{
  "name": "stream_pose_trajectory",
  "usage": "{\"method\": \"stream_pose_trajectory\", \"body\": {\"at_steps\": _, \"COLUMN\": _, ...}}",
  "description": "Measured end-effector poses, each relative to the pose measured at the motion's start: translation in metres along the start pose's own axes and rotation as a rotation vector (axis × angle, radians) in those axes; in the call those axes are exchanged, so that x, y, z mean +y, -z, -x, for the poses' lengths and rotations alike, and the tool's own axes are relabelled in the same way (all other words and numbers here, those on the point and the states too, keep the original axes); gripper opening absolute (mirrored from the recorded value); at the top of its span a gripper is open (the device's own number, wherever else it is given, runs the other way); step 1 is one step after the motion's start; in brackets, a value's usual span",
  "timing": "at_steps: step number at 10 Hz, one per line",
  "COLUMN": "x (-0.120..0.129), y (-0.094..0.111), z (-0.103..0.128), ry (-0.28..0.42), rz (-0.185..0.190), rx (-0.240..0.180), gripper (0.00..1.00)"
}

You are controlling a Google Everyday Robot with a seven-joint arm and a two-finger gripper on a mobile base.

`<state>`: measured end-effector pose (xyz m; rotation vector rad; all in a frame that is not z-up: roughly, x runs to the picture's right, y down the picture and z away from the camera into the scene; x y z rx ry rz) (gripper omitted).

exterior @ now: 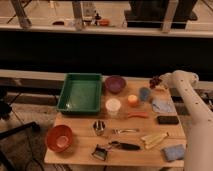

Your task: Place grapes in metal cup

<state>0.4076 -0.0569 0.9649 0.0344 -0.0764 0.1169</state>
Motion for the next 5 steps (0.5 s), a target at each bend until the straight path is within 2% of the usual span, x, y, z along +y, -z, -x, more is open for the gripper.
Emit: {"method": "stream_pose_trajectory", "body": {"at_steps": 5, "x": -0.015, "y": 0.031, "z": 0.013, "ry": 0.017, "rz": -0.076, "rx": -0.026, "gripper": 0.01}}
